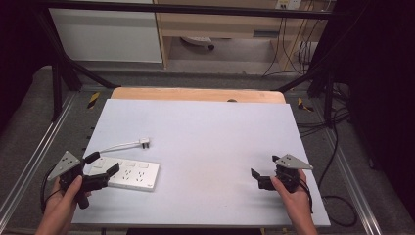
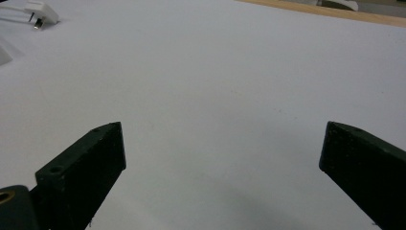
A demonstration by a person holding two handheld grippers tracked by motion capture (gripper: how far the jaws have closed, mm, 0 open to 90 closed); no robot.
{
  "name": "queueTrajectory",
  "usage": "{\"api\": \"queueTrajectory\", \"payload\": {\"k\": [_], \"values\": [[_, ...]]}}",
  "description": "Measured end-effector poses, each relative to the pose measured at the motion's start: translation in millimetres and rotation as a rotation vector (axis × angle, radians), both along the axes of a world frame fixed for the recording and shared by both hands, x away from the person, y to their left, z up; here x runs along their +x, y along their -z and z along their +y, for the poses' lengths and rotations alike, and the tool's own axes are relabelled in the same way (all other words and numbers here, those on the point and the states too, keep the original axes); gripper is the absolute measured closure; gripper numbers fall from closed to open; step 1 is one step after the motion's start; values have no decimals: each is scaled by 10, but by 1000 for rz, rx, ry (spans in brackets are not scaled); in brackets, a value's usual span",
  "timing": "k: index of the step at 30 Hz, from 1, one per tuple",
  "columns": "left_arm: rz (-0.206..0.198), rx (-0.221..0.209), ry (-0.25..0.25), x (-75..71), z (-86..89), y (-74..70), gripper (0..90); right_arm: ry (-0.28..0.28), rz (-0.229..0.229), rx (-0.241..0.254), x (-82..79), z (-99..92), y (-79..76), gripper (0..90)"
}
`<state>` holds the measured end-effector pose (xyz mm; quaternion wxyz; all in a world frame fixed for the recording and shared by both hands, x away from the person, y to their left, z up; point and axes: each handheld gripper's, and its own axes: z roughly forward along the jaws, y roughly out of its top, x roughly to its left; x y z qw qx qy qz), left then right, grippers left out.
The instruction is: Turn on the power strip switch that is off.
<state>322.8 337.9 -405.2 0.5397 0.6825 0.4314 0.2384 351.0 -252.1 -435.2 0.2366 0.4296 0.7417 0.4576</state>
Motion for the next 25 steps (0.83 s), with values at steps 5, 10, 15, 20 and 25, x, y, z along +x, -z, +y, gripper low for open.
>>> {"api": "queueTrajectory", "payload": {"k": [5, 10, 15, 20, 25], "values": [[12, 12, 1, -20, 2, 78, 74, 1, 2, 1, 1, -4, 2, 24], [18, 37, 11, -39, -16, 138, 77, 4, 5, 4, 2, -3, 6, 24], [23, 68, 23, -61, -54, 200, 77, 4, 5, -3, 8, -8, 13, 24], [27, 77, 26, -88, -67, 249, 77, 10, 9, -11, 20, -16, 27, 23], [26, 104, 42, -113, -86, 289, 77, 31, 72, -56, 93, -3, 134, 23]]}}
